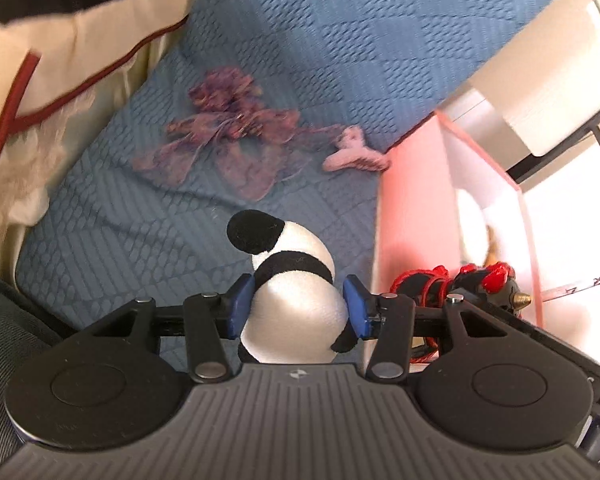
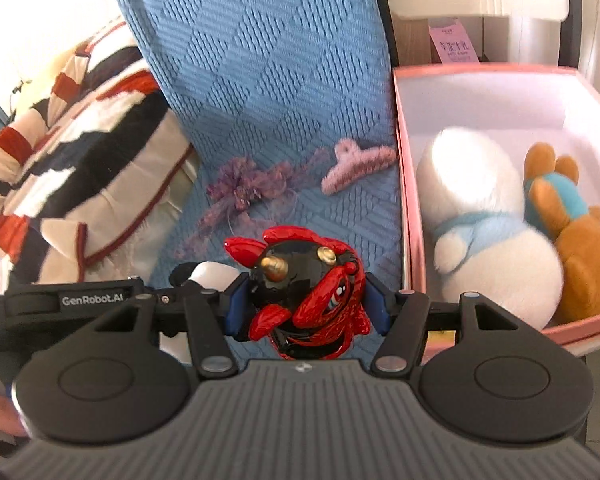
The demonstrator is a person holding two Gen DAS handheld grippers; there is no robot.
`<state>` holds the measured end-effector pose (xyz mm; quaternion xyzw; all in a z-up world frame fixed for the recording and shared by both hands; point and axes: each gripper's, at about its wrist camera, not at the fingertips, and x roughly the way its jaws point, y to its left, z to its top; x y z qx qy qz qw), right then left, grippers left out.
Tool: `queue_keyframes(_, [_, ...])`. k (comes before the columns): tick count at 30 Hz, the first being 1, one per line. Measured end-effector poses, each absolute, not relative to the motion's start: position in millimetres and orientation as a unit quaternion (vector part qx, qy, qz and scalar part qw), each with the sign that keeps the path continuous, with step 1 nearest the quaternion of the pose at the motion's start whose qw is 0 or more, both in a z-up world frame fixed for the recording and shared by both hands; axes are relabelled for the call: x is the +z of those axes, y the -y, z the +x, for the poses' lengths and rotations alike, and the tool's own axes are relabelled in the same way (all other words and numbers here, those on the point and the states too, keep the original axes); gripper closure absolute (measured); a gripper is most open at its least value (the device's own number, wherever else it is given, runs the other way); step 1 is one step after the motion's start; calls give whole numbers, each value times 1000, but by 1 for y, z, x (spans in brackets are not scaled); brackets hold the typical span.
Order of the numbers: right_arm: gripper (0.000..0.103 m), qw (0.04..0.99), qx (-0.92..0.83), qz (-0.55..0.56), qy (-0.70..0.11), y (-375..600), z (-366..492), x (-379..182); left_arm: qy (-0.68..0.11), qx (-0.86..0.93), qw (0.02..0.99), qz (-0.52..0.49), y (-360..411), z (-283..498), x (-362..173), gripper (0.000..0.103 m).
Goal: Organize objects
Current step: 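Lift the panda with the left tool while the right tool lifts the red ring, then carry the panda and red ring over the pink box and open both tools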
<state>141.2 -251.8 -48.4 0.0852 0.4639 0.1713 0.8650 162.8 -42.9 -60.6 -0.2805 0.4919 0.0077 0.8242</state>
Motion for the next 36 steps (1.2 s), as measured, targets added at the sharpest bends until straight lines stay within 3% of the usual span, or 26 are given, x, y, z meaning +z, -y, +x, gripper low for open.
queue_keyframes(10, [41,883,177,96,-423,283,165,22,-469,-28,836,-284,80,198,12,48])
queue_keyframes(21, [41,899,145,113,-397,345,186,55,-449,-75,857,-241,153,252,73,48])
queue_keyframes(28, [41,906,101,121,-392,399,191,54,-455,-118,856,-216,216,283,80,48])
queue_keyframes(36, [41,898,45,138,-416,456,194,17,-487,-155,837,-196,282,309,50,48])
